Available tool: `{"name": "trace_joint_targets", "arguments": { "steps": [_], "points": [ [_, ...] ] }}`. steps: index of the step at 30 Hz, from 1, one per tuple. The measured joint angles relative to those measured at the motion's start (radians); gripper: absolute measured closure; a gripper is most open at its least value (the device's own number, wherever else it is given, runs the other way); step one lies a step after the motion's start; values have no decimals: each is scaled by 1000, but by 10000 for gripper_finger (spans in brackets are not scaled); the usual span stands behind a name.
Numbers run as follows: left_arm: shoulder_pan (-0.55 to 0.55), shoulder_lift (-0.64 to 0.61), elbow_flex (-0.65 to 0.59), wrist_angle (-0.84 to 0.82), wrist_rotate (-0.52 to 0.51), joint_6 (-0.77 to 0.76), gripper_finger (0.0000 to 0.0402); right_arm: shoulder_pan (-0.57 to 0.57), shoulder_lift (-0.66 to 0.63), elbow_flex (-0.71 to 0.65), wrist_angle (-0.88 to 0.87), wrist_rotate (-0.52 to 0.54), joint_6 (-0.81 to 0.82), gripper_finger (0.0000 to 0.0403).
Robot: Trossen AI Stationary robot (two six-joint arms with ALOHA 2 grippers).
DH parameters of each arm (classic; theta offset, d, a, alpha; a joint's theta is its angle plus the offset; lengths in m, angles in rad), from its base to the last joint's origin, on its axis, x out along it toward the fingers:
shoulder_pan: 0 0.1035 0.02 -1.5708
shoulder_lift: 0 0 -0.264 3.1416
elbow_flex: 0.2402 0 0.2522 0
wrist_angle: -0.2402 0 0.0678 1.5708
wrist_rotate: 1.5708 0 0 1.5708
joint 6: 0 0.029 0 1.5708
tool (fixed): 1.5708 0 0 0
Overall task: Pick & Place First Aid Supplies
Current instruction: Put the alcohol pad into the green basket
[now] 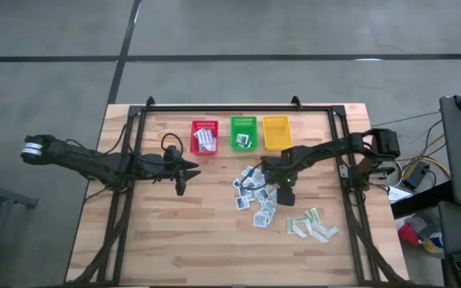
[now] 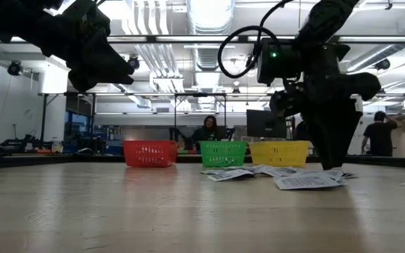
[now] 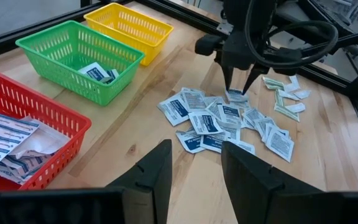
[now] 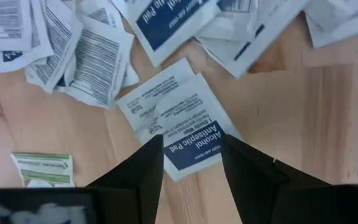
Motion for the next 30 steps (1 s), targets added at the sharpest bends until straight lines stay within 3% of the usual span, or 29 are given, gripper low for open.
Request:
{"name": "trace_joint_targets", "arguments": {
  "steps": [30],
  "points": [
    [0,0,0,0,0,0,268,2,35,-1,-2,162,-13,293]
  ]
}}
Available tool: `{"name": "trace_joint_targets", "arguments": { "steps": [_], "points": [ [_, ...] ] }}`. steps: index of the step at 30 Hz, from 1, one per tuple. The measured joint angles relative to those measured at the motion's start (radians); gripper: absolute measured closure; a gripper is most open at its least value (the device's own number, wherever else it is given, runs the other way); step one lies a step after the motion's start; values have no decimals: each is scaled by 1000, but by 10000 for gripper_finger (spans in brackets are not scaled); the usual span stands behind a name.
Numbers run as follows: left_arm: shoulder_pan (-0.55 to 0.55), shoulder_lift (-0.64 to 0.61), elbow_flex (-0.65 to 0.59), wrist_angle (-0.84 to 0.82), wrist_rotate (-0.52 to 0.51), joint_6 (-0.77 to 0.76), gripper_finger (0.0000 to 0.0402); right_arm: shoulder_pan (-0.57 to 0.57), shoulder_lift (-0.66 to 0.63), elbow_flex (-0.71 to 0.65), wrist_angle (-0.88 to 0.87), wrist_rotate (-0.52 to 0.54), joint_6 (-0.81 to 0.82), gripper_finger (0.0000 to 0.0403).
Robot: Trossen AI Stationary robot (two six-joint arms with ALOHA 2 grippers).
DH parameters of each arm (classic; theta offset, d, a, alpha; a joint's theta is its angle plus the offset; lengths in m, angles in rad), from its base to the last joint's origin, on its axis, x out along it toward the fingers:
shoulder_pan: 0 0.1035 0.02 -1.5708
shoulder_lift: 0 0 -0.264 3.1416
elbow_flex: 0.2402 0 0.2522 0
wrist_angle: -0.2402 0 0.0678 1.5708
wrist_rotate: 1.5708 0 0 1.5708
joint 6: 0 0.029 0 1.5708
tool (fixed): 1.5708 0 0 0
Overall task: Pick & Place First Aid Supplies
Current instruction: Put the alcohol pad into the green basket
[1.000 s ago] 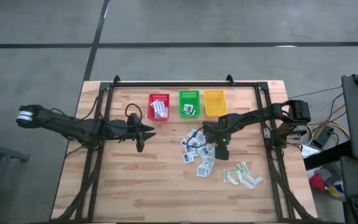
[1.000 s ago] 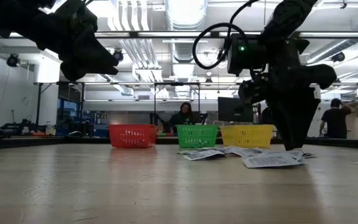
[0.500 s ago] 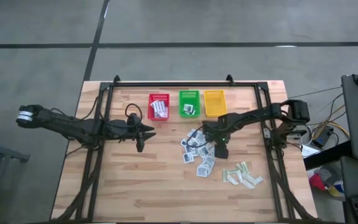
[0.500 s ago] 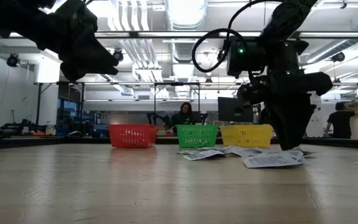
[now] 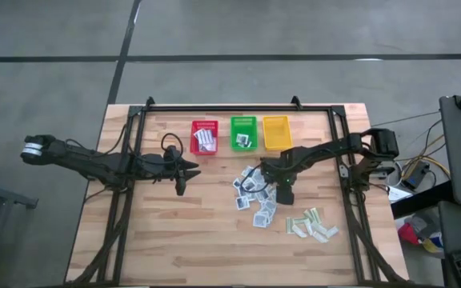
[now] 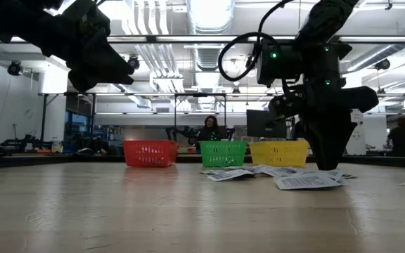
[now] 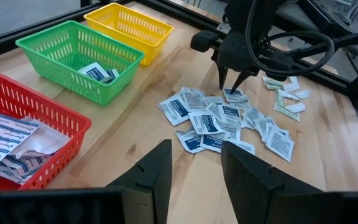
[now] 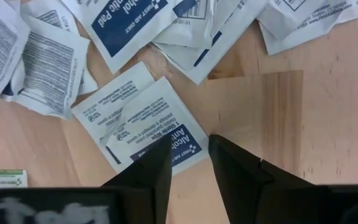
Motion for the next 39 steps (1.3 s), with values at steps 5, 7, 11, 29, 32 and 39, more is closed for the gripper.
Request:
{"name": "trace_joint_targets", "arguments": {
  "steps": [5,7,11,29,32,39],
  "points": [
    [0,0,0,0,0,0,268,4,0,0,-57,114,27,307],
    [0,0,0,0,0,0,268,3,0,-1,-69,135,28,312],
    [0,0,0,0,0,0,268,3,1,-1,-73,147,28,321],
    [0,0,0,0,0,0,268,-8,-10,-3,-72,85,-77,326],
    [0,0,0,0,0,0,268,-12,-4,-4,-73,74,-77,334],
    [0,0,0,0,0,13,268,-12,-2,-13,-71,68,-70,358]
  ]
}}
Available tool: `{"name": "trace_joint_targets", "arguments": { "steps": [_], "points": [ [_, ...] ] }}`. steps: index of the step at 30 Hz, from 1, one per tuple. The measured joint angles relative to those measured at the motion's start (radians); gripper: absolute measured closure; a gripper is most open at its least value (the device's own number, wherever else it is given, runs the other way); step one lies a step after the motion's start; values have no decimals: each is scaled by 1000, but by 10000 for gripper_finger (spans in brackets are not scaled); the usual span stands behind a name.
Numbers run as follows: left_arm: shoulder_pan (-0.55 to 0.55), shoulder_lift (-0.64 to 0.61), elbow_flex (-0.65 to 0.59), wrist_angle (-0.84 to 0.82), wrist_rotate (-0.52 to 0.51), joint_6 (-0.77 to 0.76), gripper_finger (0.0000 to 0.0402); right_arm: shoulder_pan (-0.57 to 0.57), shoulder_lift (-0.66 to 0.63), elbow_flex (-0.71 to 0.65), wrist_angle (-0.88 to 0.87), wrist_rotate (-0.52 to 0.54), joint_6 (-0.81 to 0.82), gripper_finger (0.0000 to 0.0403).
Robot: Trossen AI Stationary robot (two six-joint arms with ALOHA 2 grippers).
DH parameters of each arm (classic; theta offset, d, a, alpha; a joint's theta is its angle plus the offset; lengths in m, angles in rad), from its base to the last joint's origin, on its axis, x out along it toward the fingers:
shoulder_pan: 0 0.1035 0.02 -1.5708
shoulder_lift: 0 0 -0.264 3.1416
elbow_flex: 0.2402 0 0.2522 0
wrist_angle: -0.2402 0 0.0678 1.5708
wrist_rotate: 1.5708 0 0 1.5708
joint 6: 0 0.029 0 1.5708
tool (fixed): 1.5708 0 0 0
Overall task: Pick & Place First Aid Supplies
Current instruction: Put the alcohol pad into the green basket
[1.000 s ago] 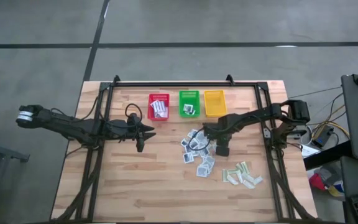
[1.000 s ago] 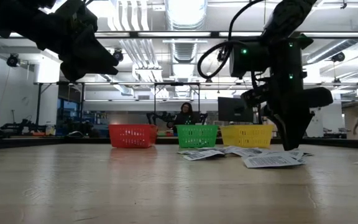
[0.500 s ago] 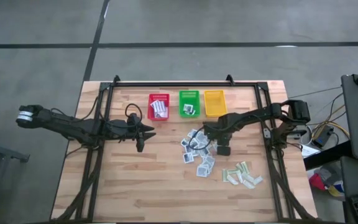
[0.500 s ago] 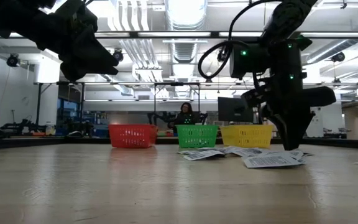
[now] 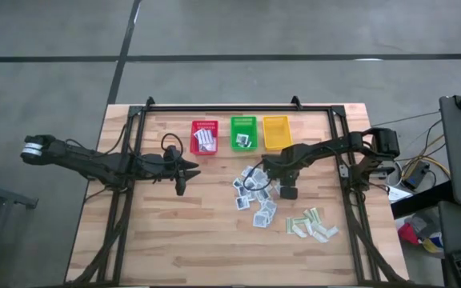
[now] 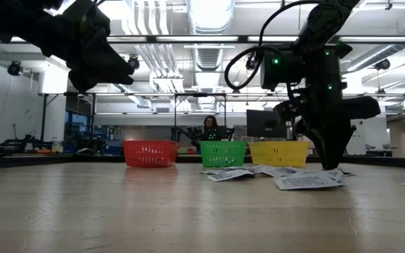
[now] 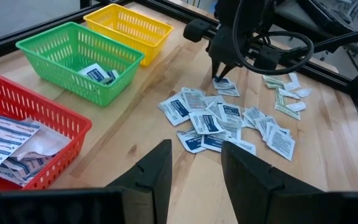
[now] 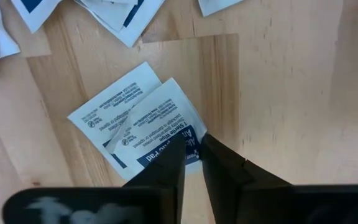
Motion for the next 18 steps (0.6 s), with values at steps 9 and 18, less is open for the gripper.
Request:
{"name": "trace_joint_targets", "arguments": {
  "steps": [9,18],
  "points": [
    [0,0,0,0,0,4,268,1,0,-1,0,-7,6,392],
    [0,0,0,0,0,4,268,-6,-38,5,-30,-19,32,395]
  ]
}}
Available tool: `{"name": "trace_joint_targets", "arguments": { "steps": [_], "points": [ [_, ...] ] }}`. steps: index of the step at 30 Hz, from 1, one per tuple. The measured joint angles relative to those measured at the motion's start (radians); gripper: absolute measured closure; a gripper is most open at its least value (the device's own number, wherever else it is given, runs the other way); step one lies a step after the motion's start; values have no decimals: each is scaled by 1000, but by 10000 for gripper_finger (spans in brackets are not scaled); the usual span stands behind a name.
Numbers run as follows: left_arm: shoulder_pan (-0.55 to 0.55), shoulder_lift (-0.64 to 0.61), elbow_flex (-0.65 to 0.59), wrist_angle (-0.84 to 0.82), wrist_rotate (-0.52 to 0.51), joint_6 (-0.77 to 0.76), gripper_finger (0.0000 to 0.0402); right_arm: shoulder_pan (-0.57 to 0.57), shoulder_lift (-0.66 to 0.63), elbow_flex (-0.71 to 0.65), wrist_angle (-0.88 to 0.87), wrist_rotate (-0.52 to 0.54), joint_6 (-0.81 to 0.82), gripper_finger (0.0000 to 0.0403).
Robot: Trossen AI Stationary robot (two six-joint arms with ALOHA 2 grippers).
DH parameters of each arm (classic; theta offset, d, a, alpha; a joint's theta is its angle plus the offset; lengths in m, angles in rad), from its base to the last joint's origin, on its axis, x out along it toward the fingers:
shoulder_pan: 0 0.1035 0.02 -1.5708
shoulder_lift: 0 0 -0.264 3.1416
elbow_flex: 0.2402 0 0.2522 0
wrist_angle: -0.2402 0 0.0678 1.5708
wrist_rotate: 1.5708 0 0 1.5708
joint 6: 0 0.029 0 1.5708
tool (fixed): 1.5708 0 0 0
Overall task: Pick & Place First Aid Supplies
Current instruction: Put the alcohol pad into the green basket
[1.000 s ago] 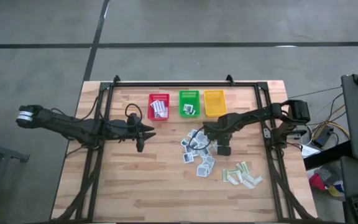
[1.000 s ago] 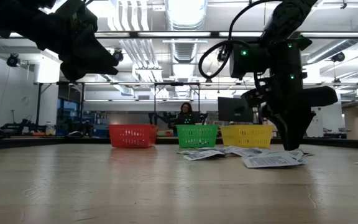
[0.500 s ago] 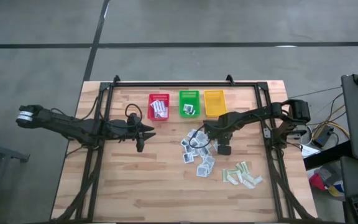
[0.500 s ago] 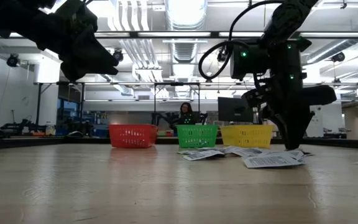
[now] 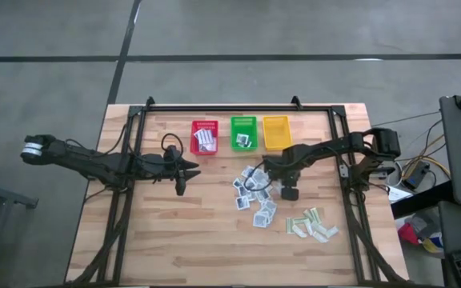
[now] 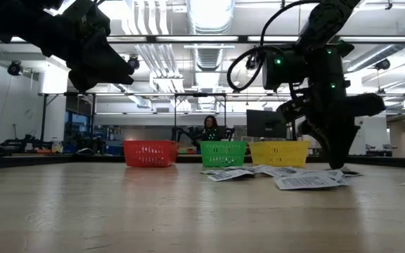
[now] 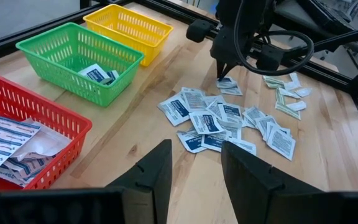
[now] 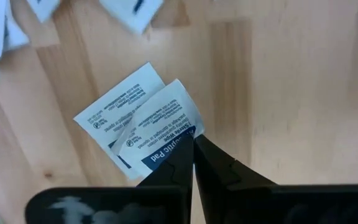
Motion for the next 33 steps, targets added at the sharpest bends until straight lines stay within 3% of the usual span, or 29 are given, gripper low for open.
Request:
{"name": "trace_joint_targets", "arguments": {
  "steps": [19,26,33],
  "points": [
    [0,0,0,1,0,-1,268,-35,-297,86,-77,-61,38,395],
    [0,0,0,1,0,-1,268,-53,-248,54,-75,-118,68,395],
    [0,0,0,1,0,-2,268,-54,-90,46,-67,-78,58,394]
  ]
}}
